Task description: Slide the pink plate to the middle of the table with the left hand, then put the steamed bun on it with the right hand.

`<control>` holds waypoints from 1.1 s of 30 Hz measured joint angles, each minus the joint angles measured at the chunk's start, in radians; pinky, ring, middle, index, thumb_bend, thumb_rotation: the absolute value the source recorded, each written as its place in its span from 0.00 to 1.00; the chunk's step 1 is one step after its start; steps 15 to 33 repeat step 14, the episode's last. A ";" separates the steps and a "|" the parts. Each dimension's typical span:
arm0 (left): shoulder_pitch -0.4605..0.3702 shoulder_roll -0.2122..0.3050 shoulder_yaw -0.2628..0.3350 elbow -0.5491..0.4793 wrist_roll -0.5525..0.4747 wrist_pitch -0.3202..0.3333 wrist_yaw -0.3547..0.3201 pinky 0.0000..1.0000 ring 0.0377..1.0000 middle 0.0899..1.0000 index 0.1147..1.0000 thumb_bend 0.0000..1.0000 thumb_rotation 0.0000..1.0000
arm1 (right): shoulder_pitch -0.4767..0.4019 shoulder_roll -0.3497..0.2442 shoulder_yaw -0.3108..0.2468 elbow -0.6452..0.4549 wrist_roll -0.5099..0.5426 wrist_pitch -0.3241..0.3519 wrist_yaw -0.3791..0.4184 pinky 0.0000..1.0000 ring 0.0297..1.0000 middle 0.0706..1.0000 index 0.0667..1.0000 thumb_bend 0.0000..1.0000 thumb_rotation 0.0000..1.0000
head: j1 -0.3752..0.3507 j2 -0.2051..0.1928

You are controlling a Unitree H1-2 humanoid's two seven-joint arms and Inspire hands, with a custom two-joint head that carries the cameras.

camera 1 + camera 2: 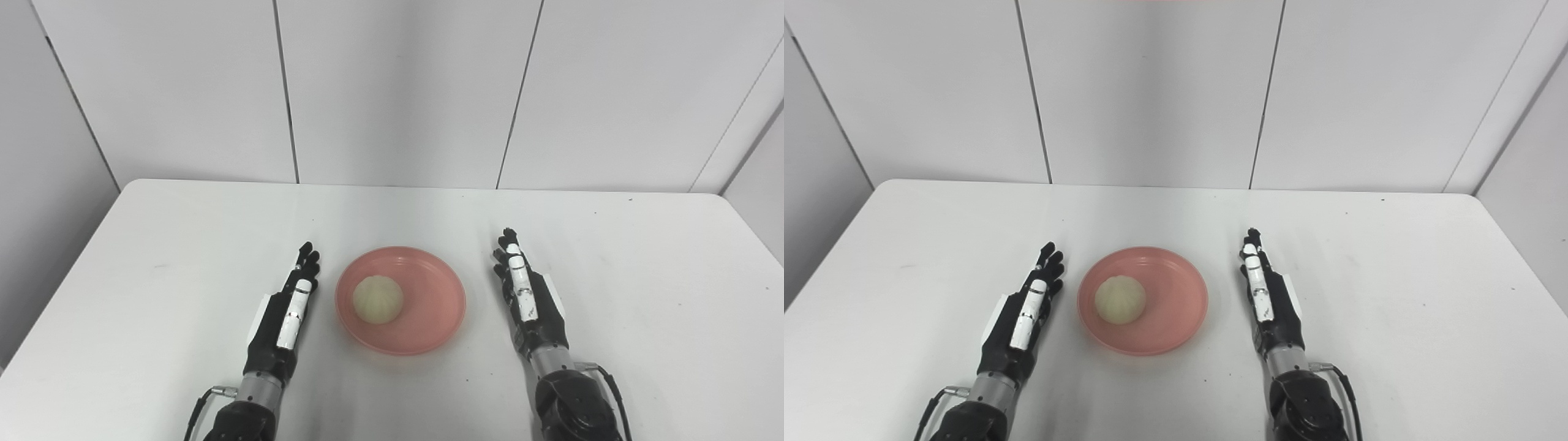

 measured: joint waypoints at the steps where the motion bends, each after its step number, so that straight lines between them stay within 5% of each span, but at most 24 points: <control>1: -0.002 0.002 0.000 0.003 0.000 0.000 -0.002 1.00 1.00 1.00 1.00 0.38 1.00 | -0.001 0.000 -0.001 0.008 0.004 -0.003 0.000 1.00 1.00 1.00 1.00 0.19 1.00 | 0.000 -0.002; 12: -0.015 0.012 0.000 0.024 -0.011 -0.002 -0.020 0.98 0.99 1.00 1.00 0.38 1.00 | -0.020 0.005 -0.017 0.087 0.045 -0.079 0.001 1.00 1.00 1.00 1.00 0.17 1.00 | 0.017 -0.006; 33: -0.017 0.012 0.000 0.026 -0.011 -0.002 -0.020 0.98 0.99 1.00 1.00 0.38 1.00 | -0.025 0.004 -0.018 0.096 0.045 -0.084 0.001 1.00 1.00 1.00 1.00 0.18 1.00 | 0.017 -0.006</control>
